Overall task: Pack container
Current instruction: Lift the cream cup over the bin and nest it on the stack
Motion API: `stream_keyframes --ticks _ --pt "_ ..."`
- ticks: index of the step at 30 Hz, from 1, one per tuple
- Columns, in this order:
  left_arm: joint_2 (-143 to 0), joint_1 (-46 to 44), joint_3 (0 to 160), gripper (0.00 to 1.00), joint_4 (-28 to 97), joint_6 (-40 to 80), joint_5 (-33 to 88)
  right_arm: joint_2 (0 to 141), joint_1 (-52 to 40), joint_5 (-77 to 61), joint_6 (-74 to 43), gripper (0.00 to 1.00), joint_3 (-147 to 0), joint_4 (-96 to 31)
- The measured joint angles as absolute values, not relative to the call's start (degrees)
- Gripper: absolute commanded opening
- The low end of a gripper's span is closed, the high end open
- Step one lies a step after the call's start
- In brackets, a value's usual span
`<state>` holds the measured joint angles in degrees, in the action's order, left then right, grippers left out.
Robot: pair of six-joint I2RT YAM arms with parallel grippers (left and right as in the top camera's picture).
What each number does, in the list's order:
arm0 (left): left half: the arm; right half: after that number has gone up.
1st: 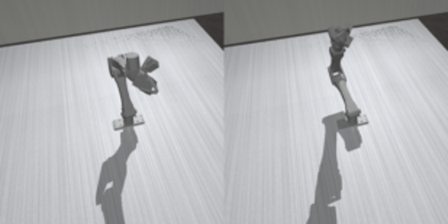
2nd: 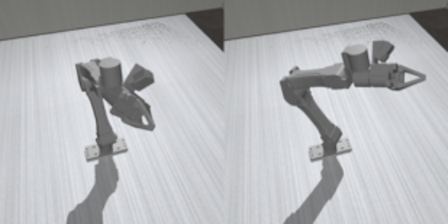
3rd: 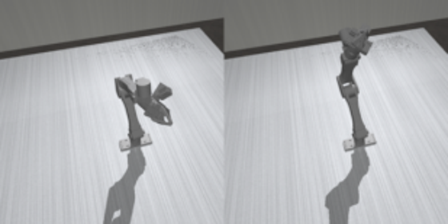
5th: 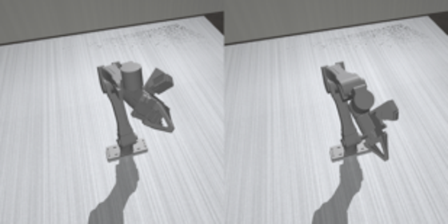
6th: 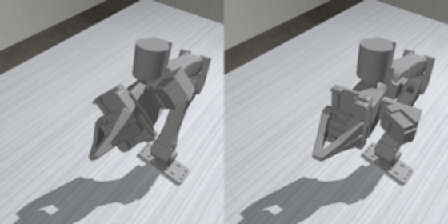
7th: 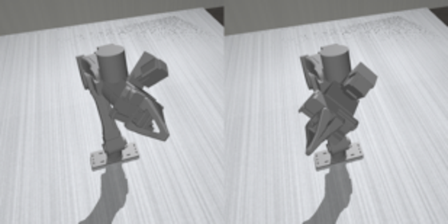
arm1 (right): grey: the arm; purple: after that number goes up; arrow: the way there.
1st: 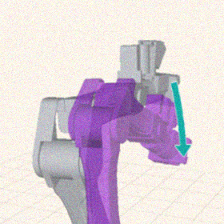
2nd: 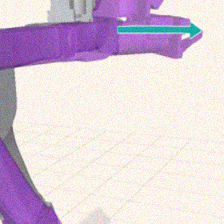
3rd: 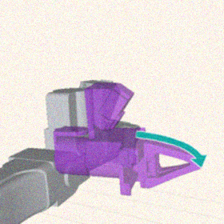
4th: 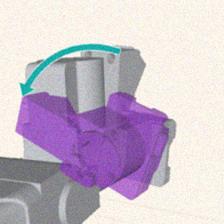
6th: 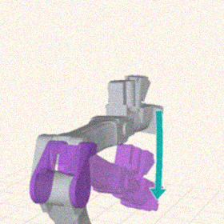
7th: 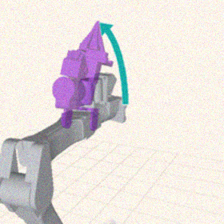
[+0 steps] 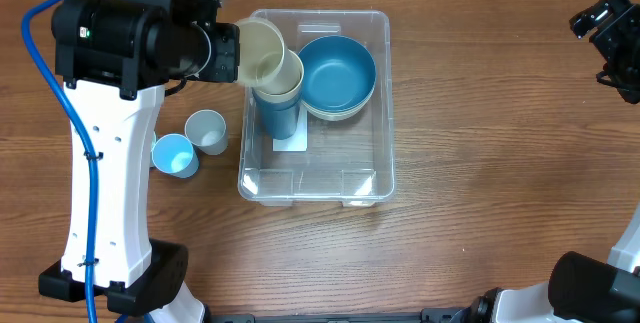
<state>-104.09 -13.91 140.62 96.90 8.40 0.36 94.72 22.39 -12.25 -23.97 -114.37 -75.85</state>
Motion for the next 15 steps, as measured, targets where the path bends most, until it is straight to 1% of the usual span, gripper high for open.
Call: stream_keyframes --ticks 1,2,4,5,6,7,8,9,10,12,13,15 --pt "-104.07 -13.91 140.44 0.17 96.9 8.4 0.27 94.72 22.41 -12.23 -23.94 1.0 -114.37 -75.88" --pt "-104.07 -13.91 140.25 0.2 96.9 8.38 0.16 94.72 22.39 -12.25 -23.97 1.0 -114.37 -75.88" --pt "-104.07 -13.91 140.16 0.36 96.9 8.4 0.1 94.72 22.39 -12.25 -23.97 1.0 -114.37 -75.85" --pt "-104.07 -13.91 140.16 0.47 96.9 8.62 -0.12 94.72 22.39 -12.25 -23.97 1.0 -114.37 -75.88" --pt "-104.03 -13.91 140.16 0.56 96.9 8.54 -0.73 94.72 22.41 -12.25 -23.97 1.0 -114.37 -75.88" --pt "-104.03 -13.91 140.16 0.59 96.9 9.08 -1.45 94.72 22.39 -12.25 -23.97 1.0 -114.37 -75.85" --pt "-104.03 -13.91 140.16 0.66 96.9 9.26 -2.42 94.72 22.41 -12.25 -23.97 1.0 -114.37 -75.85" --pt "-104.03 -13.91 140.16 0.77 96.9 10.37 -3.7 94.72 22.41 -12.27 -23.94 1.0 -114.37 -75.88" --pt "-103.92 -13.78 140.16 0.8 96.9 11.55 -5.63 94.72 22.39 -12.25 -23.94 1.0 -114.37 -75.85" --pt "-103.7 -13.04 140.16 0.8 96.9 13.56 -8.56 94.72 22.41 -12.23 -23.97 1.0 -114.37 -75.88" --pt "-103.5 -11.86 140.16 0.76 96.9 14.83 -10.15 94.72 22.39 -12.25 -23.94 1.0 -114.37 -75.85" --pt "-103.22 -7.6 140.16 0.75 96.88 16.75 -11.46 94.72 22.39 -12.25 -23.94 1.0 -114.37 -75.85"
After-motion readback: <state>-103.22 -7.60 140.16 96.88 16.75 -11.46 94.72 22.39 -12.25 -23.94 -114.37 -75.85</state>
